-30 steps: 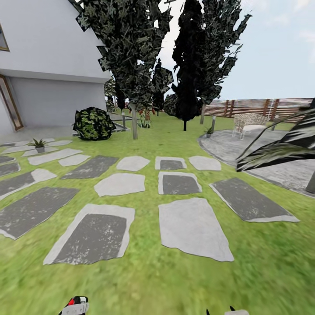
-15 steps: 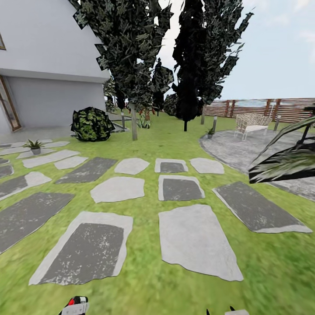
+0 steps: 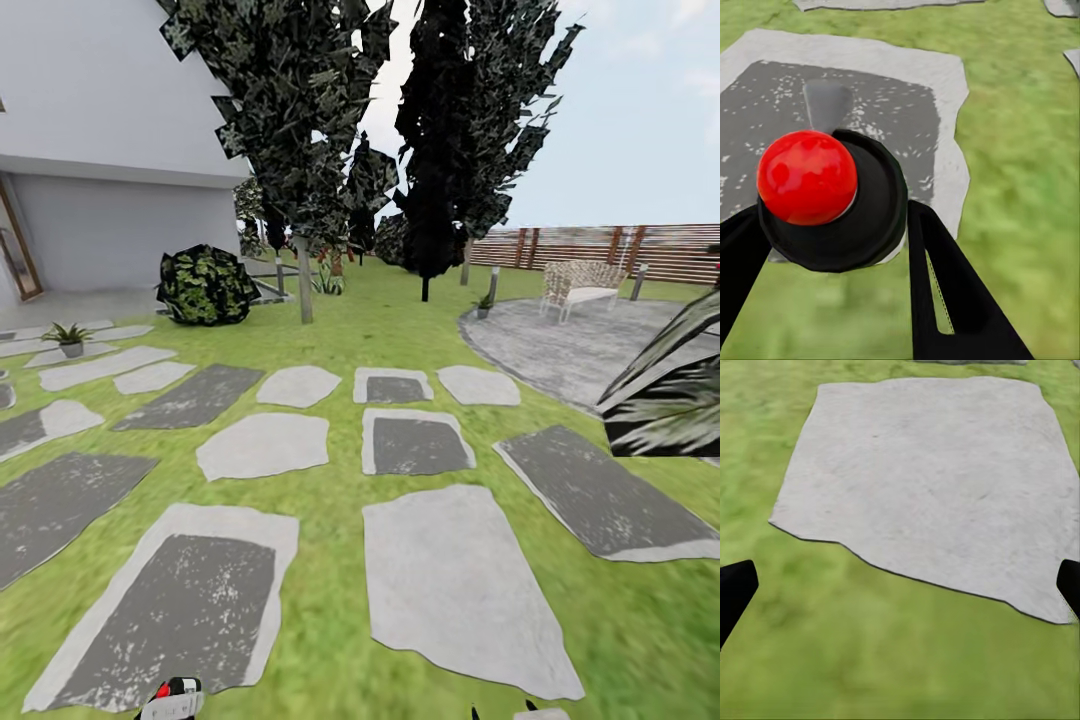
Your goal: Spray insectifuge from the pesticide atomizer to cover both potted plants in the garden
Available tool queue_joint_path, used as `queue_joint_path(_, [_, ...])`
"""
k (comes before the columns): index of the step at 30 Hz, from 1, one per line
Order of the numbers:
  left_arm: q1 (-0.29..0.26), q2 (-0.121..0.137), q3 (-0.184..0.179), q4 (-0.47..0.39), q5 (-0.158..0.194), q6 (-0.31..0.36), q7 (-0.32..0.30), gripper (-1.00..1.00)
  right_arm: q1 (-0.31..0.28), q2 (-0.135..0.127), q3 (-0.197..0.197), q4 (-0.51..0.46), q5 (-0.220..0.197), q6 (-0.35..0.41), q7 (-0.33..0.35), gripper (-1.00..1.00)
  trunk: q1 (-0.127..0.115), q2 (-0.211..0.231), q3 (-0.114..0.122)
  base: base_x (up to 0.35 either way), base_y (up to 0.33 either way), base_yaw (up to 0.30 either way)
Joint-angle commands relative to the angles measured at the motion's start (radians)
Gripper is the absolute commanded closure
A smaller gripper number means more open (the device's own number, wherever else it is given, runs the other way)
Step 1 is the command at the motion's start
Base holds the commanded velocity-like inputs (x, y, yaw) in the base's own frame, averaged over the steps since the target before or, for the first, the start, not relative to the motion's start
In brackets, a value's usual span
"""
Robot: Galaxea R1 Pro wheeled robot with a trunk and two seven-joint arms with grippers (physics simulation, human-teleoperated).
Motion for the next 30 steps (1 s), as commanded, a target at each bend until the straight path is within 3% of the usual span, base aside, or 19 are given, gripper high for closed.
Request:
queue_joint_path(1, [-0.001,-0.001,0.009,0.0,-0.01,-0.004,-0.005,1.0,-0.001,-0.001,0.004,0.001,0.0,-0.003,-0.001,-1.0,0.0,0.0,-0.001,0.338,0.0,0.0])
queue_joint_path(30, [-0.001,0.001,0.01,0.0,-0.009,-0.004,-0.005,1.0,-0.001,-0.001,0.005,0.001,0.0,-0.002,-0.001,-1.0,0.0,0.0,-0.001,0.338,0.003,0.0])
